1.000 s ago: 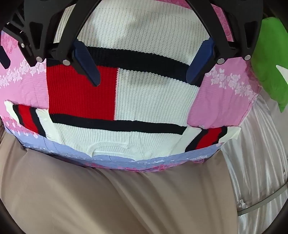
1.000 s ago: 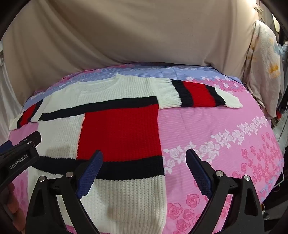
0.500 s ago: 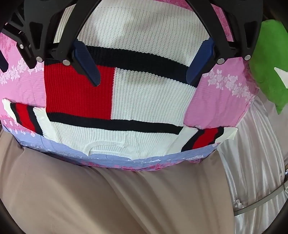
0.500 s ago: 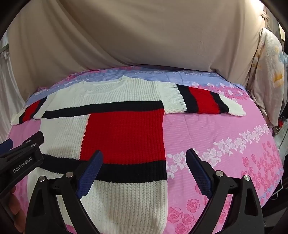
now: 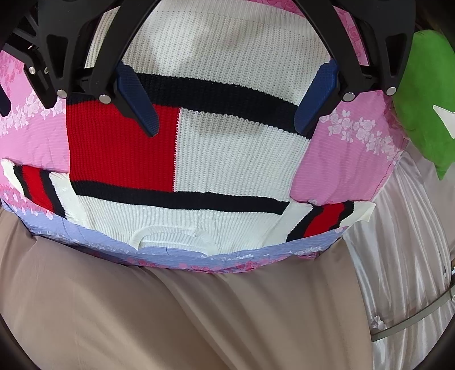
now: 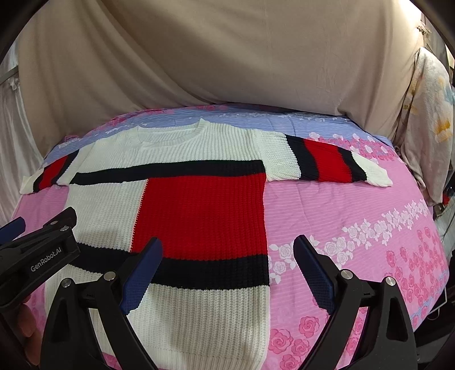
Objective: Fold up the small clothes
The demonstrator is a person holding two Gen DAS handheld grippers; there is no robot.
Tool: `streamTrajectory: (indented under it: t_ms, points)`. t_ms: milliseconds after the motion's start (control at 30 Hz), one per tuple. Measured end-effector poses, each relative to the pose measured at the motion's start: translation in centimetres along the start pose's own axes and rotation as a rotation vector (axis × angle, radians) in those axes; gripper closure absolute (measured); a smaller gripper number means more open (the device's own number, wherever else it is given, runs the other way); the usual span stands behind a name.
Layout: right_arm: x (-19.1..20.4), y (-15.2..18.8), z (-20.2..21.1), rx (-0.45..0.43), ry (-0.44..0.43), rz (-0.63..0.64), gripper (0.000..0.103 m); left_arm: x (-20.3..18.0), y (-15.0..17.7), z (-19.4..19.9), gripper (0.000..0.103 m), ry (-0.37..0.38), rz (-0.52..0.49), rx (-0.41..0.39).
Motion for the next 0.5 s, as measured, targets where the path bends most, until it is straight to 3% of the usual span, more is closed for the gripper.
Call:
streamTrajectory:
  t_ms: [500]
  points:
    - [0.04, 0.08, -0.15, 0.002, -0.006, -0.005, 0.012, -0.57, 0.2, -0.52, 0.009, -0.003, -0.019, 0.007]
Point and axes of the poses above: each gripper's, at about its wrist camera, not at the fingertips, and z roughly against the way its jaws point, x to its left, y to its underside, the point moved 5 cm from there along -z, roughly the way its jaws point, and after that the axes turned 12 degrees about z, right-handed, at the moved point
